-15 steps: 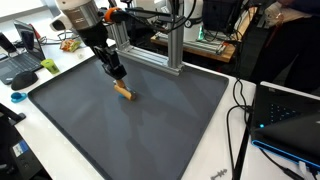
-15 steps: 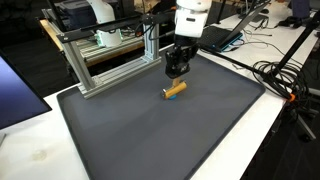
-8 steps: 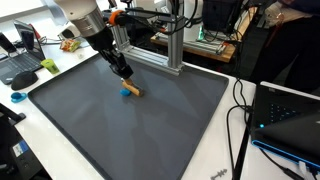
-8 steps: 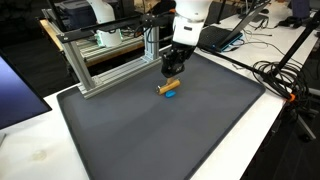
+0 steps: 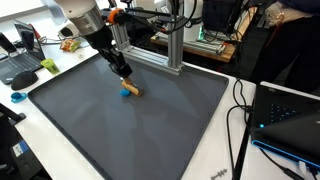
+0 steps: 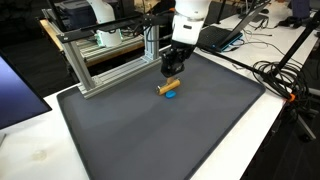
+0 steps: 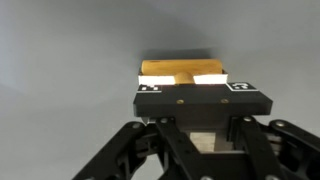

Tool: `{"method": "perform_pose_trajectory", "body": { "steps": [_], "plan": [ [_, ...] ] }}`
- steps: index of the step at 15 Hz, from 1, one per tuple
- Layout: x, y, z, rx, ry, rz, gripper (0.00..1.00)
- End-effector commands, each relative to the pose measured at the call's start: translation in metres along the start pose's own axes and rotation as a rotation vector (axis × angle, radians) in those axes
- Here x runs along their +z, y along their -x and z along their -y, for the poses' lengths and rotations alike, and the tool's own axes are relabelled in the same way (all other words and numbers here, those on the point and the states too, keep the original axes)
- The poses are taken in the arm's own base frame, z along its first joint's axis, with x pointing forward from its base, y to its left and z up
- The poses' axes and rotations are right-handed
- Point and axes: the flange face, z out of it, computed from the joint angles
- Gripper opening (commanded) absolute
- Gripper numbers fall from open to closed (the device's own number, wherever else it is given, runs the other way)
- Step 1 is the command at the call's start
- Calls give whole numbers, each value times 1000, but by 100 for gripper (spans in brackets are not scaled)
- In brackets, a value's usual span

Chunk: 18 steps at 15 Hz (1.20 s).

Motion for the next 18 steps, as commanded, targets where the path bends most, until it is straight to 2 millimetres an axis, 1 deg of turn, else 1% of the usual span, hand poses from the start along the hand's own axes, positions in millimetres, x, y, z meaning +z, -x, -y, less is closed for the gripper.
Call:
{"method": "perform_pose_trajectory", "body": {
  "steps": [1, 3, 4, 6, 9, 10, 11, 13, 16, 18],
  "plan": [
    [-39, 20, -17, 21, -5, -20, 22],
    [-61, 25, -25, 13, -20, -55, 22],
    [-71, 28, -27, -30, -19, -58, 22],
    [-87, 34, -26, -176, 6, -79, 22],
    [-109, 43, -23, -335, 34, -100, 22],
    [-114, 46, -20, -389, 39, -100, 22],
    [-118, 49, -15, -443, 42, -100, 22],
    [-120, 52, -2, -546, 60, -96, 22],
    [-117, 55, 18, -697, 98, -81, 22],
    [-112, 57, 27, -795, 132, -62, 22]
  ]
}}
